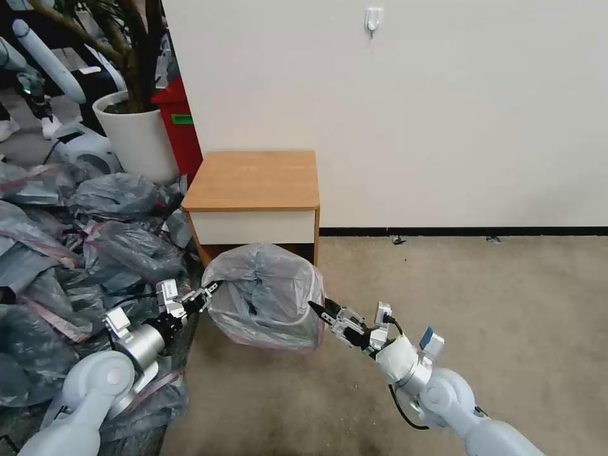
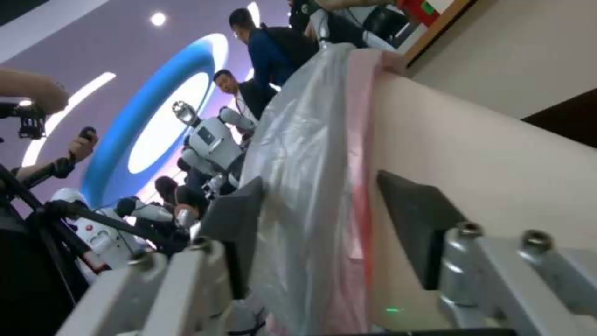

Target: Pick up the garbage bag from the table and place it over the trash can.

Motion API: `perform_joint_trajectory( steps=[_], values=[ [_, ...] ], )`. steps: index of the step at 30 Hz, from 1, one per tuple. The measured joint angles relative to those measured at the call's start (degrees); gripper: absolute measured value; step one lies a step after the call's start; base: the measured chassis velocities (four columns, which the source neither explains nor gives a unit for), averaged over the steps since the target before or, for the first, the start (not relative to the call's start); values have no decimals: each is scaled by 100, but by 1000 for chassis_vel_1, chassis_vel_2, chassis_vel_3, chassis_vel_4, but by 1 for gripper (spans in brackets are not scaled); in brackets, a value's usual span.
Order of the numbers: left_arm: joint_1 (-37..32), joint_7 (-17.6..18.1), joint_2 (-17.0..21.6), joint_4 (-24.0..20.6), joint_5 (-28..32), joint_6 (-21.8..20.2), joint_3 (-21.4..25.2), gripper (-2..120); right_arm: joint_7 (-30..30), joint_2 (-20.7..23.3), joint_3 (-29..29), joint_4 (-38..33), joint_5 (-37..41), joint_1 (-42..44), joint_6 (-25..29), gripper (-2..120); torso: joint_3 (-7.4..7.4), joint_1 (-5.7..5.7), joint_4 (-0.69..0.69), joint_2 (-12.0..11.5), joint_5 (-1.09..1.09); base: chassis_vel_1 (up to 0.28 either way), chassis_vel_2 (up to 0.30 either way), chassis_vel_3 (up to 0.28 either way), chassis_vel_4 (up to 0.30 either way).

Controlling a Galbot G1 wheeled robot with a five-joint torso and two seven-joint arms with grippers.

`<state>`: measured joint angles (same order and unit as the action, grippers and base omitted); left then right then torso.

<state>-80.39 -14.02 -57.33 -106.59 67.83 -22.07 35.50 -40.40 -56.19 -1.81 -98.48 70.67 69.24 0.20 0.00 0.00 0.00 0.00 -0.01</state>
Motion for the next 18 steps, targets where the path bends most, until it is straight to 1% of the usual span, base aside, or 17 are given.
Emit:
perform_joint_trajectory(
  steps=[2, 4, 5, 6, 7, 8, 9, 10, 12, 18],
  values=[
    [-3, 3, 4, -3, -1, 0, -1, 10, -26, -2, 2, 10, -7, 0, -2, 37, 0, 0, 0, 0, 0, 0, 0, 0, 0],
    [-12, 4, 4, -13, -2, 0, -1, 10, -38, -1, 2, 18, -13, 2, -2, 30, 0, 0, 0, 0, 0, 0, 0, 0, 0],
    [-12, 4, 4, -13, -2, 0, -1, 10, -38, -1, 2, 18, -13, 2, -2, 30, 0, 0, 0, 0, 0, 0, 0, 0, 0],
    [-17, 4, 4, -15, -2, 0, -1, 10, -48, -2, 1, 22, -14, 2, -2, 23, 0, 0, 0, 0, 1, 0, 0, 0, 0],
    [-18, 4, 5, -15, -2, -1, -1, 10, -63, -1, -1, 22, -14, 3, -2, 22, 0, 0, 0, 0, 1, 0, 0, 0, 0],
    [-18, 4, 9, -14, -2, -5, 0, 10, -129, 4, -12, 22, -14, 10, -2, 14, 0, 0, 0, 0, 1, 0, 0, 0, 0],
    [-18, 4, 9, -14, -2, -5, 0, 10, -129, 4, -12, 22, -14, 10, -2, 14, 0, 0, 0, 0, 1, 0, 0, 0, 0],
    [-17, 4, 14, -1, -3, -9, 0, 10, -157, 10, -11, 22, -14, 18, -2, 9, 0, 0, 0, 0, 1, 0, 0, 0, 0],
    [-15, 4, 18, 19, -6, -17, -5, 10, -181, 17, -11, 21, -15, 31, -2, 6, 0, 0, 0, 0, 1, 0, 0, 0, 0],
    [6, 1, 30, 79, -15, -16, -16, 10, -231, 21, -22, 21, -22, 66, 3, 5, 0, 0, 0, 0, 1, 0, 0, 0, 0]
  ],
)
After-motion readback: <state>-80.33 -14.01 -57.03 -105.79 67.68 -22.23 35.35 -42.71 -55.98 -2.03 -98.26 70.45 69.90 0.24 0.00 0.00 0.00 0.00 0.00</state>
